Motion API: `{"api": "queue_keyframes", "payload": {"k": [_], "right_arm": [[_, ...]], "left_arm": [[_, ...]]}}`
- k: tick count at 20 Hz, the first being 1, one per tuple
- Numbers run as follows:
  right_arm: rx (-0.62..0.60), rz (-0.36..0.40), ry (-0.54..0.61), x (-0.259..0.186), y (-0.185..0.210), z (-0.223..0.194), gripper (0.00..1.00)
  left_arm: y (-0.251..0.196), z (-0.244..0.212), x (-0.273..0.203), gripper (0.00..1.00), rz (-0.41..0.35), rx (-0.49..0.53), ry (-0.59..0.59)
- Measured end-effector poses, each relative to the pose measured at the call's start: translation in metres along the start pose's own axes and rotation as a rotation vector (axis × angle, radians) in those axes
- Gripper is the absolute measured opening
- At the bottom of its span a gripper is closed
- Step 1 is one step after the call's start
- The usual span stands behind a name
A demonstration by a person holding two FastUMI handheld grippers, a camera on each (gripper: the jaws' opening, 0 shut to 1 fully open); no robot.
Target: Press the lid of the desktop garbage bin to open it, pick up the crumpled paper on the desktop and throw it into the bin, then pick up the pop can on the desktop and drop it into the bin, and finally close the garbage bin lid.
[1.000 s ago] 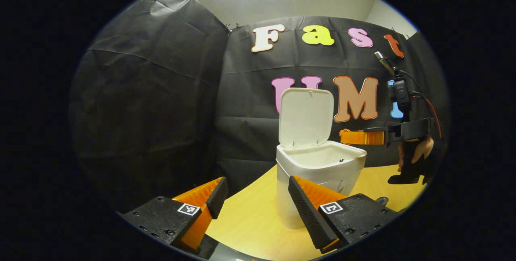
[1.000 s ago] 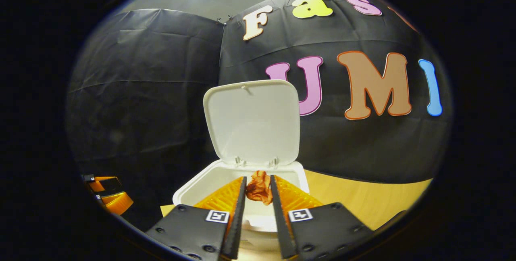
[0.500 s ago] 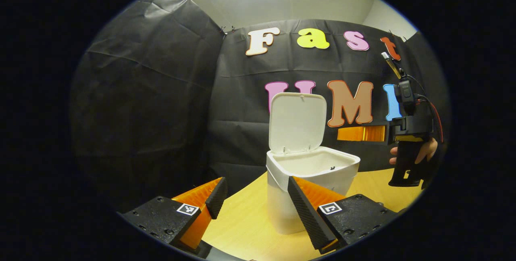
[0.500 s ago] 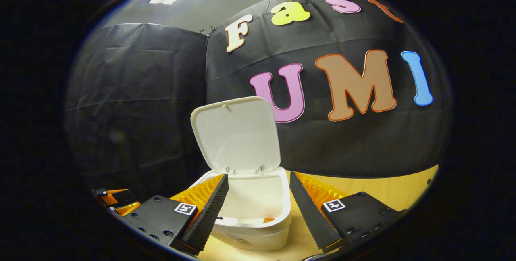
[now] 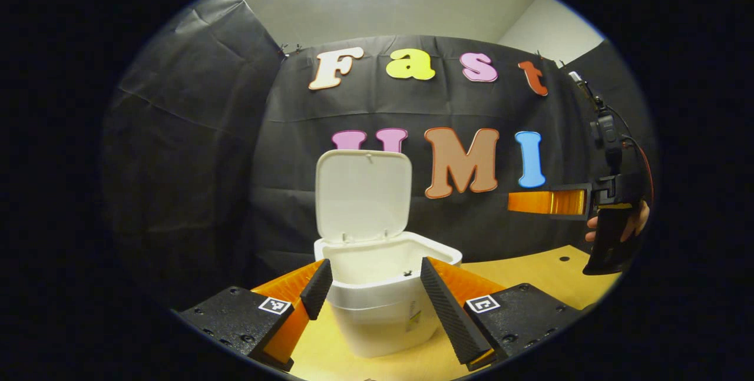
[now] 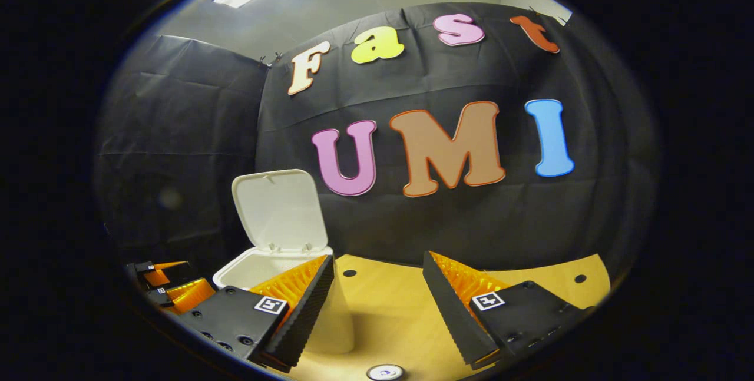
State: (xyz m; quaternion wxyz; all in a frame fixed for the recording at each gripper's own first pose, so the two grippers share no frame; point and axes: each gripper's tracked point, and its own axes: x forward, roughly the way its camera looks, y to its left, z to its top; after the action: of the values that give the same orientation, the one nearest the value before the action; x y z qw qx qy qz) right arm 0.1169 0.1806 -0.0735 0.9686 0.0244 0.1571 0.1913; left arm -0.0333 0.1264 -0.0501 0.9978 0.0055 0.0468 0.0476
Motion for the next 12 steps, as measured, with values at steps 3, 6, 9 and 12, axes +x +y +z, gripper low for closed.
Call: {"api": "queue_keyframes", "payload": {"k": [3,6,9,12], "right_arm": [[-0.017,-0.090,-0.019,-0.027,-0.042,0.003,0.98],[-0.022,-0.173,-0.034,-0.054,-0.081,0.004,0.97],[0.002,-0.239,-0.039,-0.081,-0.114,0.005,0.98],[0.024,-0.305,-0.039,-0.107,-0.144,0.001,0.97]], "left_arm": [[-0.039,0.000,0.009,0.92,-0.078,-0.019,0.000],[-0.078,0.001,0.017,0.92,-0.149,-0.030,0.001],[-0.114,-0.001,0.023,0.92,-0.217,-0.032,0.009],[-0.148,-0.003,0.029,0.92,-0.277,-0.040,0.018]]}}
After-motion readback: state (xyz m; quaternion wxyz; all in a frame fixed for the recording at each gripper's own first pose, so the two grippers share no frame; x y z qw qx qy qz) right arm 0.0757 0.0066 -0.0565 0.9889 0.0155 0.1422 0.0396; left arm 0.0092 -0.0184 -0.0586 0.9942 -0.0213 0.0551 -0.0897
